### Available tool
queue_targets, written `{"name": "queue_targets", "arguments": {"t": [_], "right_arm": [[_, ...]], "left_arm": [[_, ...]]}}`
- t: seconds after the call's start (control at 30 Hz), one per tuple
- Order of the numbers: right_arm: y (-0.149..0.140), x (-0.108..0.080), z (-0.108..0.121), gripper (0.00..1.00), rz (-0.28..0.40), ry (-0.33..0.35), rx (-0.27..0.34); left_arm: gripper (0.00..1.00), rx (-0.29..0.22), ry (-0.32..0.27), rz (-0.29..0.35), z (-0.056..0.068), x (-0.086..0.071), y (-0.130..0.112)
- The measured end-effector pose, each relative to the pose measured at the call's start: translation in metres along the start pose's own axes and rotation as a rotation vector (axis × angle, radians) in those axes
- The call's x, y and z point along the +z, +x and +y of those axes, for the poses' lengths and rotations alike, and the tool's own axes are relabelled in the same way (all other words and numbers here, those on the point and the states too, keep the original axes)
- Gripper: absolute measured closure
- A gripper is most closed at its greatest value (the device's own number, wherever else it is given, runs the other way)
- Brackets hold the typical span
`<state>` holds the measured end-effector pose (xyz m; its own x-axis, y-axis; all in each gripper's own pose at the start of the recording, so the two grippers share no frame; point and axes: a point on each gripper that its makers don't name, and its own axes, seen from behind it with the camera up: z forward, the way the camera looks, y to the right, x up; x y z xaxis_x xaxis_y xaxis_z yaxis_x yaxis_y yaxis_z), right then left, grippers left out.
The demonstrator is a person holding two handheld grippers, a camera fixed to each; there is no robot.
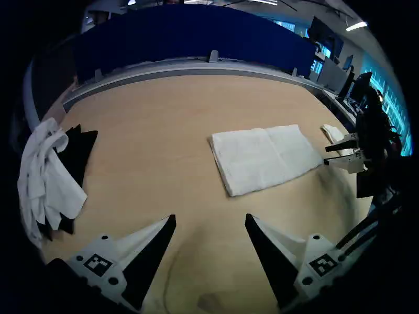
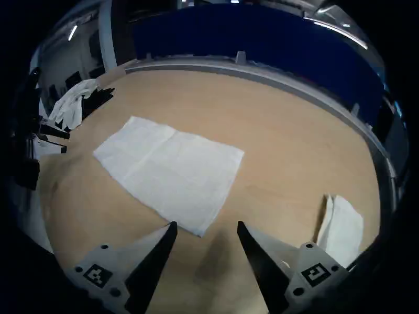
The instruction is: Fold towel
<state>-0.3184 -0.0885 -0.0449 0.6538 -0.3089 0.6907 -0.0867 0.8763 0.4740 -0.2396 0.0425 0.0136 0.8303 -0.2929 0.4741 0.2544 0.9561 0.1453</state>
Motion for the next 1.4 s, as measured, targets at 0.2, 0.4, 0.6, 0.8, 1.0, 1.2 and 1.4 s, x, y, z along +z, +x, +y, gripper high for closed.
{"name": "queue_targets", "arguments": {"t": [0.2, 0.4, 0.6, 0.8, 1.0, 1.2, 1.4], "right_arm": [[-0.011, 0.009, -0.002, 0.32, -0.037, 0.006, -0.009], [-0.016, 0.009, -0.008, 0.62, -0.053, 0.010, -0.031], [-0.015, 0.008, -0.004, 0.87, -0.051, -0.010, -0.039], [-0.014, 0.006, -0.008, 0.91, -0.050, 0.004, -0.038], [-0.009, 0.003, -0.013, 0.92, -0.039, 0.014, -0.044], [0.006, -0.001, -0.015, 0.93, -0.013, 0.013, -0.056], [0.031, -0.007, -0.017, 0.93, 0.027, 0.009, -0.077]], "left_arm": [[0.02, -0.021, 0.004, 0.005, 0.000, -0.012, -0.007], [0.02, -0.044, 0.000, 0.013, 0.001, -0.018, -0.009], [0.02, -0.050, -0.009, 0.020, 0.002, -0.020, -0.008], [0.02, -0.044, -0.014, 0.022, 0.004, -0.023, -0.007], [0.02, -0.046, -0.021, 0.027, 0.006, -0.023, -0.003], [0.02, -0.046, -0.023, 0.031, 0.005, -0.024, -0.002], [0.02, -0.050, -0.026, 0.039, 0.005, -0.026, 0.000]]}}
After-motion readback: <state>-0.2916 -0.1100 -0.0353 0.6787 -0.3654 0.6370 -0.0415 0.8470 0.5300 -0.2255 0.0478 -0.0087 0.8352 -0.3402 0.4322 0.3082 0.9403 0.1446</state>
